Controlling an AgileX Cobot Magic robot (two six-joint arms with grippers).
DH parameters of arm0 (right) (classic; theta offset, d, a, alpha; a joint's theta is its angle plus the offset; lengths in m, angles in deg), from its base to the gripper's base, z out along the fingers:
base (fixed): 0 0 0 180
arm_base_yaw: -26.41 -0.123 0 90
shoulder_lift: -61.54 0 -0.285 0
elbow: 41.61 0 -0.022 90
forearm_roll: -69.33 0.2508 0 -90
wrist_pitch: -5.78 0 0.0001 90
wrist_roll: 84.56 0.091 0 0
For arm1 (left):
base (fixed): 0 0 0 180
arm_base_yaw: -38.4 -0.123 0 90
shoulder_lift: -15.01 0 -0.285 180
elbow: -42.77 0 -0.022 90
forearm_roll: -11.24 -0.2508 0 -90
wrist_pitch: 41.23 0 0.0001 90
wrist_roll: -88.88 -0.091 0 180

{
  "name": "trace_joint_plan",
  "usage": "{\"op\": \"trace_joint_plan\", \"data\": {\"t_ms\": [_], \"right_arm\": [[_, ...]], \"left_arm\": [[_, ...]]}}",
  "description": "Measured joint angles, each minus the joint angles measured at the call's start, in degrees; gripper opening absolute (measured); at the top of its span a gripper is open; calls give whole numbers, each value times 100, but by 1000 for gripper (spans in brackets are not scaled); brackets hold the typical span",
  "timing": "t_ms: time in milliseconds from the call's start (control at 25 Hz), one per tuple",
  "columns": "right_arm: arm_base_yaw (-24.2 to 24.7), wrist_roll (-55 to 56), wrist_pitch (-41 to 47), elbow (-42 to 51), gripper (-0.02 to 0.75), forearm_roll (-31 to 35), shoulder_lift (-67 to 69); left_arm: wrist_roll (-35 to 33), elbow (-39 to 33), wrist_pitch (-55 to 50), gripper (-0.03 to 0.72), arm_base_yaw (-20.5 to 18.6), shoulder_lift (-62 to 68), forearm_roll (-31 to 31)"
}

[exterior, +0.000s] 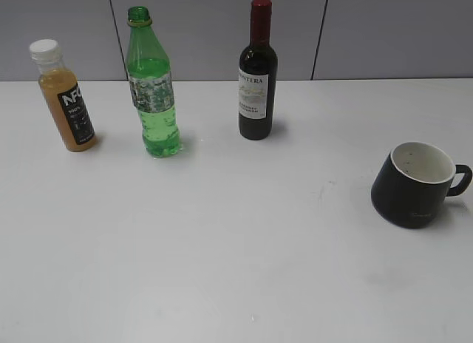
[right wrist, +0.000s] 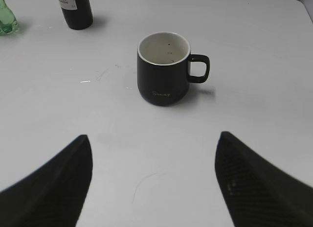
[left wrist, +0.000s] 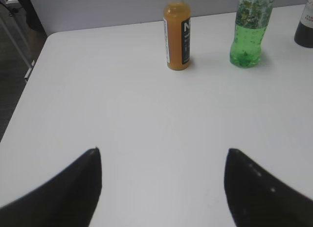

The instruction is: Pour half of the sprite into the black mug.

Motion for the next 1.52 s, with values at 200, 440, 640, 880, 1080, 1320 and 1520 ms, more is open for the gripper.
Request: {"op": "trace_joint_plan", "data": {"t_ms": [200, 440, 640, 880, 1080, 1320, 1520], "right_arm": [[0, 0, 0, 0, 589, 0, 0], [0, 0, 0, 0, 589, 0, 0], [0, 0, 0, 0, 589, 0, 0], [0, 0, 0, 0, 589, 0, 0], [0, 0, 0, 0, 589, 0, 0], [0, 0, 0, 0, 589, 0, 0], [0, 0, 0, 0, 589, 0, 0]], "left_arm": [[0, 0, 0, 593, 0, 0, 0], [0, 0, 0, 593, 0, 0, 0], [0, 0, 0, 593, 0, 0, 0], [0, 0, 0, 593, 0, 0, 0], [0, 0, 0, 593, 0, 0, 0], [0, 0, 0, 593, 0, 0, 0], [0, 0, 0, 593, 0, 0, 0]]}}
